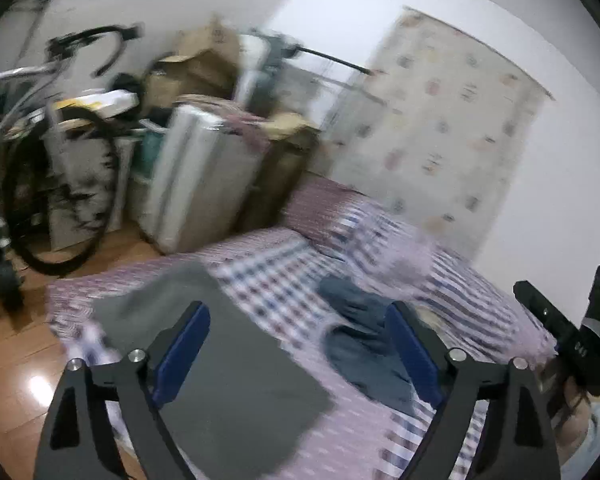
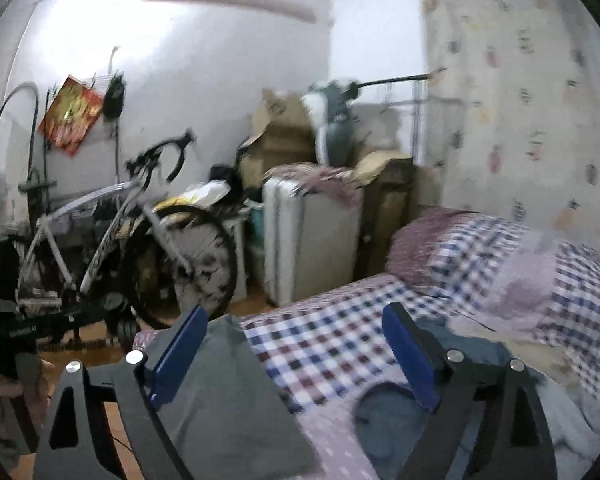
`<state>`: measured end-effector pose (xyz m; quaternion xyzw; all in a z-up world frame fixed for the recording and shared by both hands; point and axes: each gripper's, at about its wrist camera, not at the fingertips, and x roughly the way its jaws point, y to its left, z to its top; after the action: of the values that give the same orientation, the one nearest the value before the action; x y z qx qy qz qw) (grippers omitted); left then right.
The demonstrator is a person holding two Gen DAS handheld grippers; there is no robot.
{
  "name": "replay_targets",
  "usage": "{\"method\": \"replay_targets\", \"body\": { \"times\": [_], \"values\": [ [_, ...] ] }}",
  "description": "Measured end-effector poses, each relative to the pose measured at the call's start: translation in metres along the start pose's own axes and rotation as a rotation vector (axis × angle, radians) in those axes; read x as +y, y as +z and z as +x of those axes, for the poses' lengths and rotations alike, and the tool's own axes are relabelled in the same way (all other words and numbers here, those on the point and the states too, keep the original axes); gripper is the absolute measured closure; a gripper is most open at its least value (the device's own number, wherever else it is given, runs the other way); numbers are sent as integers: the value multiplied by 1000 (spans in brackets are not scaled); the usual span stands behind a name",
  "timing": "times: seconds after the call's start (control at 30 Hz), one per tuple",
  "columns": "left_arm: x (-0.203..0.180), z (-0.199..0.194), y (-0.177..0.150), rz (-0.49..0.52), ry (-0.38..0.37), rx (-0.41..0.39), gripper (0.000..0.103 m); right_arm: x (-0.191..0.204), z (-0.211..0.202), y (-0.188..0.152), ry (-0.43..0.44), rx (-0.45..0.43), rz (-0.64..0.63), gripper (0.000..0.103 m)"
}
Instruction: Fold clothes
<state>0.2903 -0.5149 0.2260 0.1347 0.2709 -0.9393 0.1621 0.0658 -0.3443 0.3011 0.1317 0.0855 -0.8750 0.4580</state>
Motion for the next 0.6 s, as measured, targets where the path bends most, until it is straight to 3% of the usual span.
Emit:
{"method": "replay_targets", "body": {
  "times": [0.33, 0.47, 0.6],
  "values": [
    [-206, -26, -76, 150, -245, 142, 5, -108, -252, -40, -173, -104, 129, 0],
    [-286, -26, -114, 173, -356, 231, 5, -138, -337, -62, -254, -92, 143, 0],
    [-354, -22, -153, 257, -418, 260, 5, -169, -407, -88, -364, -108, 181, 0]
  ]
}}
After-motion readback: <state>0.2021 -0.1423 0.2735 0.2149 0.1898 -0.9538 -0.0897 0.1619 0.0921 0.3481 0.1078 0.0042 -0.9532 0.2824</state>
